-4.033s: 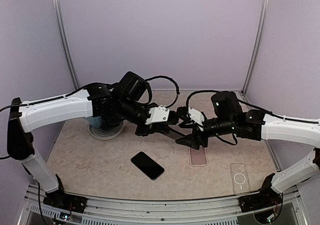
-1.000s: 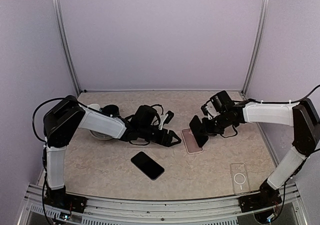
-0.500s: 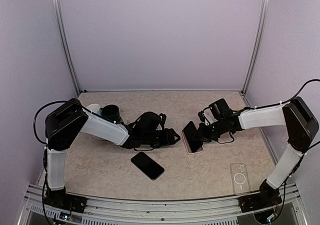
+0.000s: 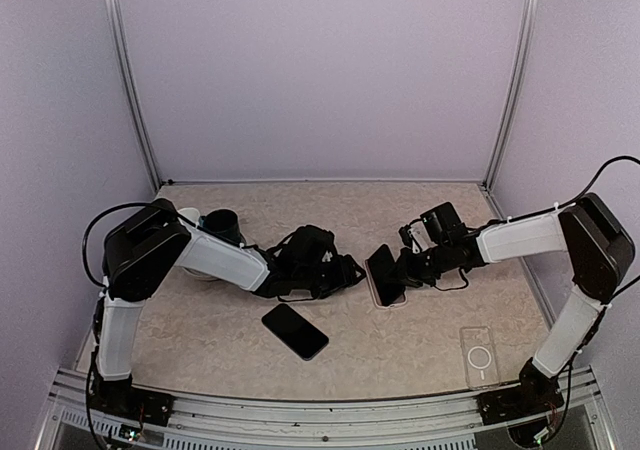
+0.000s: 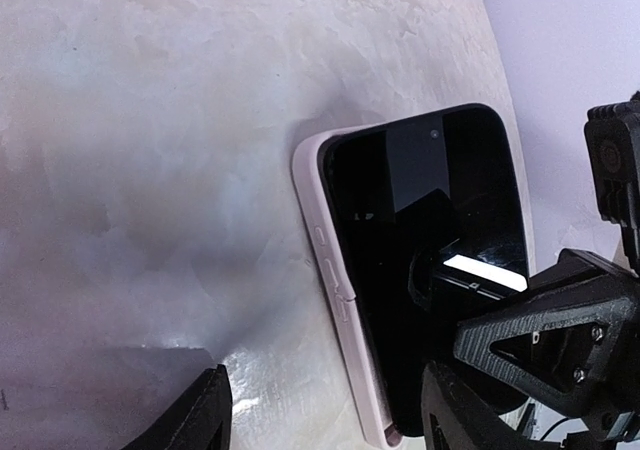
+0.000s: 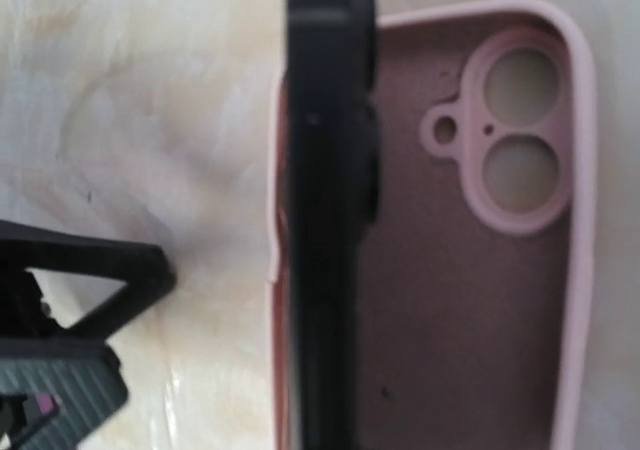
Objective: Put the phone into the phone case
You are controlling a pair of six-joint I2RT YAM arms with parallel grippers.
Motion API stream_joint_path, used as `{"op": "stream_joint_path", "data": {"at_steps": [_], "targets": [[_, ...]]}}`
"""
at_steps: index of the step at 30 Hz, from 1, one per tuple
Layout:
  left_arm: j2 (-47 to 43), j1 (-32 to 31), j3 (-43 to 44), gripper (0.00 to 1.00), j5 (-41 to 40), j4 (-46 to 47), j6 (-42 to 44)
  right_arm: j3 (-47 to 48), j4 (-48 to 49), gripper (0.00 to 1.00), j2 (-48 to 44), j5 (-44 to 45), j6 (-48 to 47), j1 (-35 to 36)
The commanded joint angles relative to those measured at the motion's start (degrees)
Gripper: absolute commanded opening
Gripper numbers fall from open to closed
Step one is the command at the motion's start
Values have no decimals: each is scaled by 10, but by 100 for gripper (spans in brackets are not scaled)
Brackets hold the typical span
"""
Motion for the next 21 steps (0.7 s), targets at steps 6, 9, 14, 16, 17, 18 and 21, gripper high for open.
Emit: {"op": "stream_joint_path", "data": {"at_steps": [6, 9, 14, 16, 17, 18, 21], "targets": [[50, -8, 27, 60, 49, 16, -27, 19, -4, 0, 17, -5, 5, -1], [54, -7, 29, 59, 53, 18, -28, 3, 7, 0, 19, -6, 16, -1], [63, -4, 29, 55, 73, 20, -33, -22, 35, 0, 27, -23, 42, -1], [59, -2, 18, 54, 71, 29, -36, -28, 36, 0, 30, -33, 55, -1], [55, -1, 9, 54, 69, 35, -39, -30, 36, 0, 32, -39, 57, -1], [51, -1, 3, 54, 68, 42, -41, -32, 36, 0, 34, -46, 57, -1], [55, 1, 7, 53, 78, 44, -41, -29, 33, 23, 31, -39, 46, -1]]}}
